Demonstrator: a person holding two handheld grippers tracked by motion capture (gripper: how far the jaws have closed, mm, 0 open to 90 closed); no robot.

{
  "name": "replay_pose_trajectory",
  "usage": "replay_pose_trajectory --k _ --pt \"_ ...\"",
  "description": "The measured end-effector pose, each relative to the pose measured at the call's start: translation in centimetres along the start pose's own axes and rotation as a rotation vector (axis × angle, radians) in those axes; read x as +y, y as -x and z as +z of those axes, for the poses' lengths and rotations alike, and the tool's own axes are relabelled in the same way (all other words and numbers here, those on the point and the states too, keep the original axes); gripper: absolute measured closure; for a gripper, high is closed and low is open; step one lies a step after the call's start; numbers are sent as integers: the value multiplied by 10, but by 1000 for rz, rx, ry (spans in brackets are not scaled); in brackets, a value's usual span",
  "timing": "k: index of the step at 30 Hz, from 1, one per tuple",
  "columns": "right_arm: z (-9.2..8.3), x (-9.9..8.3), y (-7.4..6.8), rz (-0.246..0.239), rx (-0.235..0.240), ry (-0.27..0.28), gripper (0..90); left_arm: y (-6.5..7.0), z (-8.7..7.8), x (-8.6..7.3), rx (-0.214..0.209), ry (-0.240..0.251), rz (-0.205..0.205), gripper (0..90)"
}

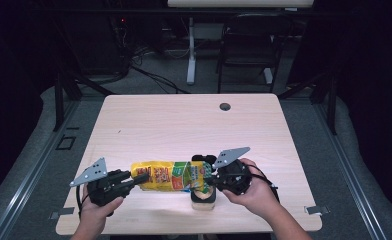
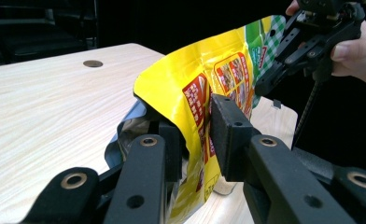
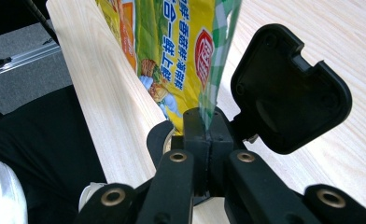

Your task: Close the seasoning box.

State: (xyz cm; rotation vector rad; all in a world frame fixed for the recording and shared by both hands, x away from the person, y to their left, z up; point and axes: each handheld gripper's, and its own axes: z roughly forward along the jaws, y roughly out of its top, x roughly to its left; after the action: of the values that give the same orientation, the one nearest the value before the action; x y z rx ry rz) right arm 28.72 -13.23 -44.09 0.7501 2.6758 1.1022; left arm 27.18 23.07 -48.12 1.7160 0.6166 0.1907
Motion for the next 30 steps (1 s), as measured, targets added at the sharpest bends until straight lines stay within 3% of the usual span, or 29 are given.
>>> replay_pose_trajectory --k 19,29,30 --pt "2 10 -5 -31 -7 -11 900 -8 -5 -14 4 -26 -20 725" --pt "3 13 -7 -32 -3 3 900 -14 -5 -23 34 -45 -31 712" --pt "3 14 -7 -35 -3 2 900 -16 -6 -24 15 -57 -36 712"
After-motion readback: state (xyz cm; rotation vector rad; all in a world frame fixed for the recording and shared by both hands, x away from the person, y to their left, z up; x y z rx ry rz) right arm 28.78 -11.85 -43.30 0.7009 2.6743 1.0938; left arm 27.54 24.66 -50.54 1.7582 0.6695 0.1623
